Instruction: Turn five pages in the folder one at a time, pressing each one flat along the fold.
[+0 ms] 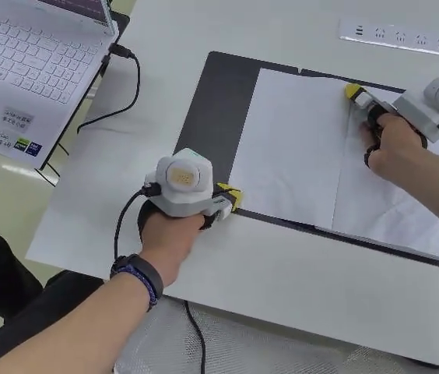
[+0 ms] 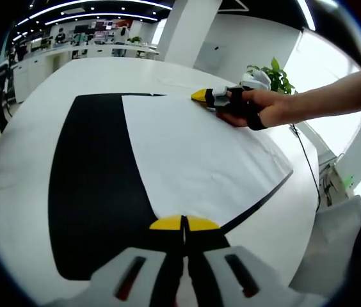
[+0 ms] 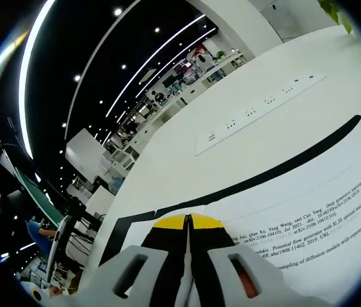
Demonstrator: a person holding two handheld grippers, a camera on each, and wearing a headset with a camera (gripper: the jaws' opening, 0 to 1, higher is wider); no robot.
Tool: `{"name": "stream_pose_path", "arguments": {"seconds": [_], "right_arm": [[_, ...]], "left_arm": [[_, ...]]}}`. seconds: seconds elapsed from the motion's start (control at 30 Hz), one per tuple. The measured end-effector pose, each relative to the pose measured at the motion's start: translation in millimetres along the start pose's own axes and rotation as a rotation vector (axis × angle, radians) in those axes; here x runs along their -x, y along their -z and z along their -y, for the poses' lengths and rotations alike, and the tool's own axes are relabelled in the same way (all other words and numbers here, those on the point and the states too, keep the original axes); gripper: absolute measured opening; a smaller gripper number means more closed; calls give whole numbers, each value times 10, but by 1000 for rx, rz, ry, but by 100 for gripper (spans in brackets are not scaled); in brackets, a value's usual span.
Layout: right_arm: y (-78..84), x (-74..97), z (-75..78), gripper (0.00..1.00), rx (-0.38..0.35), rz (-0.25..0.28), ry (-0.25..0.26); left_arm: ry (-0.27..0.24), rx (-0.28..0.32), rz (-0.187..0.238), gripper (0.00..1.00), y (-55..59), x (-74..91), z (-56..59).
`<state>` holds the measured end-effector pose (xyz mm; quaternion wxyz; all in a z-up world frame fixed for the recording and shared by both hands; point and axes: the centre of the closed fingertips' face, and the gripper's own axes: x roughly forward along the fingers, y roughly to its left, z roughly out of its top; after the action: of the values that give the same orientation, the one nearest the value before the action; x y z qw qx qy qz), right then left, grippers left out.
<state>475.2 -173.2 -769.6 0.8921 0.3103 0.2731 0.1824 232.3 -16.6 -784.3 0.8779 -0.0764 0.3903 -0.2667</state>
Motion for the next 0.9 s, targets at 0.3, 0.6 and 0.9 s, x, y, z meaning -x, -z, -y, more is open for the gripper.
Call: {"name": "stream_pose_path", "arguments": {"seconds": [0.3,0.6,0.9], "right_arm": [[98,128,-58,0,-3,-18,-39],[213,233,-9,0,19,-39,-70],[410,497,-179,0,32,-44,-99]], "left_arm": [[-2,2,-2,0,7,-22,-32],[0,-1,-1,0,14,-51,-59],[0,-1,-1,0,23,-69,-63]]}}
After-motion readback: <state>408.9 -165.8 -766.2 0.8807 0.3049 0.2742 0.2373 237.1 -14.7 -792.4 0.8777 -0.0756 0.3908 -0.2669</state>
